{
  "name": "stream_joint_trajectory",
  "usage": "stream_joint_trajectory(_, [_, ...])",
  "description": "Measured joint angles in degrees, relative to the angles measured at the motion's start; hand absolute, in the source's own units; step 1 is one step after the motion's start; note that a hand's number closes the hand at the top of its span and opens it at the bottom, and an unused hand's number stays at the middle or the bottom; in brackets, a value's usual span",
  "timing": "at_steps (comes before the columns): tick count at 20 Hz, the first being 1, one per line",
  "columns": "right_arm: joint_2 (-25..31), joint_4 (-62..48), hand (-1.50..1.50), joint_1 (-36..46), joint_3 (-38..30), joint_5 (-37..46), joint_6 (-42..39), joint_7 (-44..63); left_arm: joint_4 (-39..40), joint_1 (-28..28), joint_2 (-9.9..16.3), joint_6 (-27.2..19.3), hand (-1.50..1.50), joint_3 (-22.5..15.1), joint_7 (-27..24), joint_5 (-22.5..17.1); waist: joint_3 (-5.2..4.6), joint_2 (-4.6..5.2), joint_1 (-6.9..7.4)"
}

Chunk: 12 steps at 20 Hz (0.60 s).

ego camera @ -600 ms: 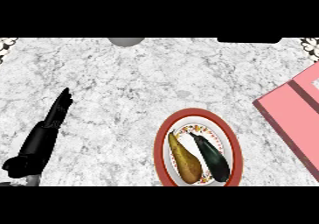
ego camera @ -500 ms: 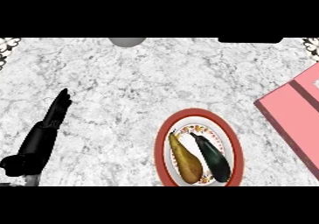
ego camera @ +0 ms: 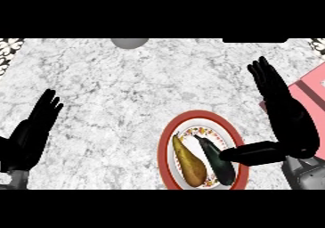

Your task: Pick the pear from the plate and place it in the cardboard box

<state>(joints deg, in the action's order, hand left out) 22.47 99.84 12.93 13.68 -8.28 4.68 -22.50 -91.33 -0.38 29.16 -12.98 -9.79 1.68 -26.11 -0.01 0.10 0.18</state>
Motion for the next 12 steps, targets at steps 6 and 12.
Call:
stream_joint_trajectory(6, [4.5, 8.2, -1.50, -8.5, 4.2, 6.5, -4.5, -9.3, 0.3, -0.2, 1.2, 1.9, 0.00, 3.3, 3.1, -2.9, 0.01, -0.30, -0.77])
stream_joint_trajectory(12, [15.7, 14.5, -1.50, -9.1, 6.4, 22.0, -5.8, 1.6, -0.3, 1.0, 1.1, 2.3, 0.00, 3.6, 3.8, -3.5, -0.23, -0.71, -1.20])
